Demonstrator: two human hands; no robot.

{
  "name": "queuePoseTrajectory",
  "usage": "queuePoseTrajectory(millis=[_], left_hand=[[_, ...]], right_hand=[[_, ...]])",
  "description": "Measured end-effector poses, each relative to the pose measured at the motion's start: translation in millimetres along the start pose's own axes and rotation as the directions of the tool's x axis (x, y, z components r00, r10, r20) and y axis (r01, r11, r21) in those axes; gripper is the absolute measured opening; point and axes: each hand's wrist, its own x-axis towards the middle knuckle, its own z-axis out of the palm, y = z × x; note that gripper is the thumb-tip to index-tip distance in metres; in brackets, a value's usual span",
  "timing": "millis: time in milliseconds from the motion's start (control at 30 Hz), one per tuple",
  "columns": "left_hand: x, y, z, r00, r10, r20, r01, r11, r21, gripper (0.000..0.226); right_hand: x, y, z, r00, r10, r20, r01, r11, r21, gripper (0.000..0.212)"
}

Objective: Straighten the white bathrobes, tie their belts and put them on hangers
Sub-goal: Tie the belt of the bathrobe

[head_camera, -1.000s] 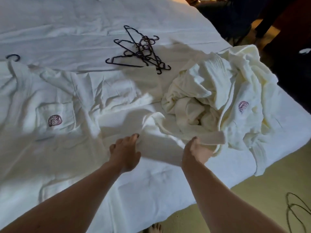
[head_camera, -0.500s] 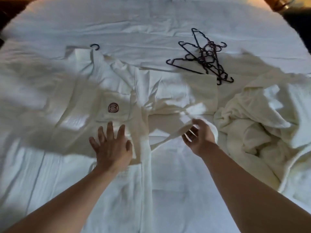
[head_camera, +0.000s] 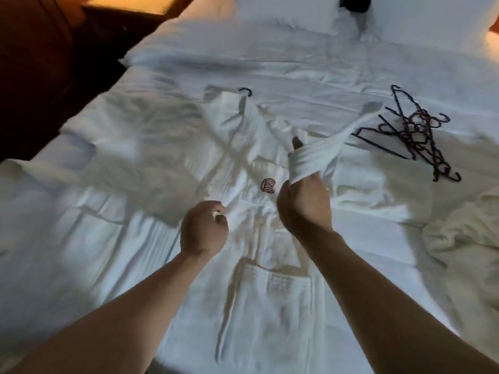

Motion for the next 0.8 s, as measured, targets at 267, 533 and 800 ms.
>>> queuePoseTrajectory(millis=[267, 533, 800], left_hand=[[14.0, -154.9, -151.5, 0.977, -0.115, -0.178, 0.161, 0.949, 0.271, 0.028], [47.6, -217.0, -196.6, 0.892, -0.448, 0.062, 0.418, 0.87, 0.262, 0.027], [94.9, -222.0, -193.5, 0.872, -0.488, -0.035, 0.489, 0.872, 0.012, 0.036]], right_hand=[[-78.9, -81.6, 136.6, 0.709, 0.168, 0.685, 0.196, 0.886, -0.42, 0.081], [-42.0, -140.2, 177.5, 0.833, 0.217, 0.509, 0.073, 0.869, -0.49, 0.047], [-26.1, -141.7, 228.3, 0.592, 0.318, 0.74, 0.052, 0.902, -0.429, 0.062]])
